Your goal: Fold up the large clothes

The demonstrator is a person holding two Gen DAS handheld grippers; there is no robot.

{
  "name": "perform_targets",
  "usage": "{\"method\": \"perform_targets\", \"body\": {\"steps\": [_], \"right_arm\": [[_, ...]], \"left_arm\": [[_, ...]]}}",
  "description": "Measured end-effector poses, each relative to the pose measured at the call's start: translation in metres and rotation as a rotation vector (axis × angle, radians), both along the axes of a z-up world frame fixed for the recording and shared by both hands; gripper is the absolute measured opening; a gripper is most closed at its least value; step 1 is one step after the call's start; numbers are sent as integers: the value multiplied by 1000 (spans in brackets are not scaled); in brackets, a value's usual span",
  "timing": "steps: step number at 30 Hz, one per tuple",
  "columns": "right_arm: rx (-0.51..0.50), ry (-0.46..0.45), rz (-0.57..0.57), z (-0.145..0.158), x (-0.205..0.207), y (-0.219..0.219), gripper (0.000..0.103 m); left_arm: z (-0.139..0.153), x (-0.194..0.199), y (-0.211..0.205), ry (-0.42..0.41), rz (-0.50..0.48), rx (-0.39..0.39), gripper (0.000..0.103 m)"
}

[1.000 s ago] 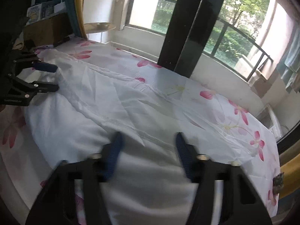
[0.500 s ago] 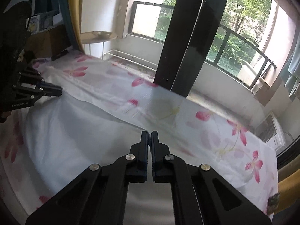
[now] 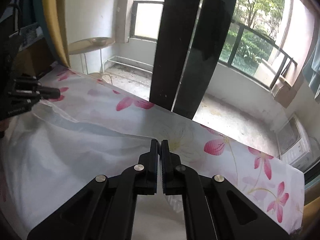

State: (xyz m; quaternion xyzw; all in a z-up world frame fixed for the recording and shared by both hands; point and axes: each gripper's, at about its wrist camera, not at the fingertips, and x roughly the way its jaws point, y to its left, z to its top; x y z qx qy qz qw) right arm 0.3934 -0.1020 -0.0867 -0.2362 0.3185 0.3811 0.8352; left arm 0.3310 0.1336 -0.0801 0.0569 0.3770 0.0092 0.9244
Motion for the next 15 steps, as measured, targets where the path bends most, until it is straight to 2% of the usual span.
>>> {"method": "perform_targets", "body": {"steps": [4, 9, 10, 12, 13, 15], "right_arm": [[-35, 30, -30, -12, 20, 8, 2], [-79, 57, -61, -26, 38, 15, 2], [-83, 59, -67, -28, 40, 15, 2], [-97, 57, -100, -32, 46, 15, 2], [-101, 58, -113, -32, 48, 14, 3], [-107, 61, -142, -33, 52, 12, 3]], "left_arm": [[5, 13, 8, -1, 40, 8, 0], [11, 4, 17, 6, 60, -15, 3], [9, 0, 17, 19, 51, -20, 7], [2, -10, 13, 65, 16, -16, 38], [-1, -17, 10, 85, 1, -2, 43], [-8, -30, 6, 114, -25, 8, 43]]}}
